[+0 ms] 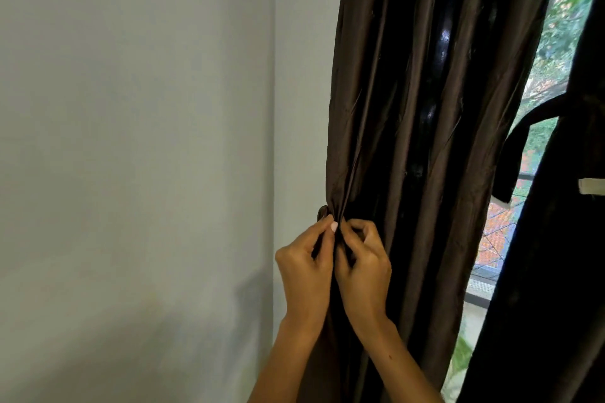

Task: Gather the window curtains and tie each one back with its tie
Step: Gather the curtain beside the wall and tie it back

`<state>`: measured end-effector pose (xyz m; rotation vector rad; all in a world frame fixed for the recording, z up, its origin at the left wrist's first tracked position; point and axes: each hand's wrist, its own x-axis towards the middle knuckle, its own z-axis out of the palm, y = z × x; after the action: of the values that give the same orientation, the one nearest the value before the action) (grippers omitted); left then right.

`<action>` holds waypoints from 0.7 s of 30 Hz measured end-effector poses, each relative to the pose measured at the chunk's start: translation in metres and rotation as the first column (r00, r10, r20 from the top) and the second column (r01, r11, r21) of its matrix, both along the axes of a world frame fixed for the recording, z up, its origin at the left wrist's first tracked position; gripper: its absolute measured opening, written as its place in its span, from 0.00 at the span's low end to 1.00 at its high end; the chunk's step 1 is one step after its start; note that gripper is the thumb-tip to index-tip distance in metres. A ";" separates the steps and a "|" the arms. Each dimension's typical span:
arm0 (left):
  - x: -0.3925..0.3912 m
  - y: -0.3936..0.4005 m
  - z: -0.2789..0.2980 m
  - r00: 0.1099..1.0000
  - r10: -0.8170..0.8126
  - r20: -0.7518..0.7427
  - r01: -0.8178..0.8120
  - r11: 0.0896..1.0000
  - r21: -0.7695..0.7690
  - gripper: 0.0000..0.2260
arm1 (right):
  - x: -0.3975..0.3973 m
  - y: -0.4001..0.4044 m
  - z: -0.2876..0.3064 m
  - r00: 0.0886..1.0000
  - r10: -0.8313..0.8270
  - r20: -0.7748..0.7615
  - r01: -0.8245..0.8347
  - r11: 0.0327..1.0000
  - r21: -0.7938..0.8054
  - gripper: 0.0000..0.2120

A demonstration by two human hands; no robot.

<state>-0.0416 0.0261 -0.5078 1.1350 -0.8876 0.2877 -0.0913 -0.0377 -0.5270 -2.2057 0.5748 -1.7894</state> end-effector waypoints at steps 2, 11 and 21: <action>-0.004 0.000 0.000 1.000 -0.005 -0.017 0.005 1.000 0.013 0.10 | -0.004 0.003 -0.003 0.999 0.053 -0.012 -0.052 0.999 0.012 0.13; 0.011 -0.004 0.009 0.995 0.101 0.000 -0.101 0.994 0.034 0.05 | -0.017 -0.003 0.003 0.982 -0.127 0.138 0.127 0.992 0.008 0.14; 0.033 -0.012 0.006 1.000 0.014 0.012 -0.014 1.000 0.013 0.06 | 0.007 -0.023 0.034 0.950 0.151 0.274 -0.269 0.843 0.467 0.36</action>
<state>-0.0088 0.0138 -0.5019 1.1535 -0.8930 0.3006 -0.0848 -0.0605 -0.4933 -1.6194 0.6292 -1.5327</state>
